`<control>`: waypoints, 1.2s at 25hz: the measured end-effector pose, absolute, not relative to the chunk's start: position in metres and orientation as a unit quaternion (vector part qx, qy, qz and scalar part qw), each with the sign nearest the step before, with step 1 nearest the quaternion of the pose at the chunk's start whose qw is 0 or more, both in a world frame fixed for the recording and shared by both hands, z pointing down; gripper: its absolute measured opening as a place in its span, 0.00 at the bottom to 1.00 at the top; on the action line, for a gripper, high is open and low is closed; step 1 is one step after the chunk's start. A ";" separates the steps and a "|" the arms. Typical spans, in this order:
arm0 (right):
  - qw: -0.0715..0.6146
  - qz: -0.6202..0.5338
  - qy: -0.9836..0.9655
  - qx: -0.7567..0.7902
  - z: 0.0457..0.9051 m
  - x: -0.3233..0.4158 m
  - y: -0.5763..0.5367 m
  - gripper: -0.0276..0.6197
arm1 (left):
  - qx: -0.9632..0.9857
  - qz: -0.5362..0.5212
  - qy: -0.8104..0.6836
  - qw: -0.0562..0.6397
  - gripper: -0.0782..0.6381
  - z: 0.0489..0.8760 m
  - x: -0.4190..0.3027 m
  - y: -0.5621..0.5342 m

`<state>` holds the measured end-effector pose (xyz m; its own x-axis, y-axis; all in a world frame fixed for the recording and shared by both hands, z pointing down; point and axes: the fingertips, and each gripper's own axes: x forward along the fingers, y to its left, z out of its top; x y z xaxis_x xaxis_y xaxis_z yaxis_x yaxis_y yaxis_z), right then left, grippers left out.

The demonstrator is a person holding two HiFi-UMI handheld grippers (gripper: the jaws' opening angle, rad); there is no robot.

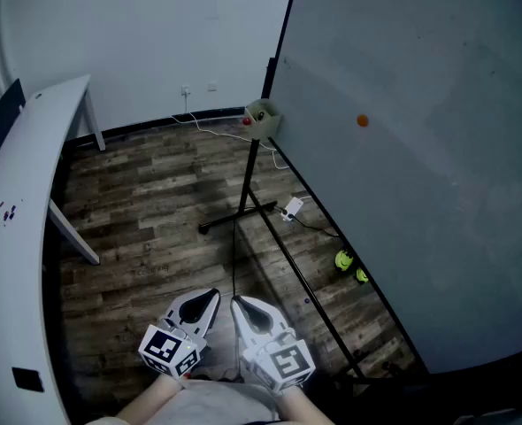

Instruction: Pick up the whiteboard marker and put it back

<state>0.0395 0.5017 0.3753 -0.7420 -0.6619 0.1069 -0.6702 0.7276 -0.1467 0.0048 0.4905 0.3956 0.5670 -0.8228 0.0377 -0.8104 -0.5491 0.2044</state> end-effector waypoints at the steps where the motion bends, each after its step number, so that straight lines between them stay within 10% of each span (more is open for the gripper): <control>1: 0.015 0.085 -0.931 0.354 0.376 0.040 0.503 0.07 | 0.879 -0.031 -0.466 0.100 0.13 0.394 0.007 0.492; 30: -0.015 0.015 -0.912 0.409 0.364 0.069 0.414 0.07 | 0.882 -0.054 -0.463 0.065 0.13 0.384 0.026 0.406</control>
<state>0.0689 0.4139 0.3645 -0.6644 -0.7472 -0.0150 -0.7464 0.6644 -0.0386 0.0259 0.4063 0.3844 0.5654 -0.8241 -0.0348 -0.8101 -0.5628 0.1643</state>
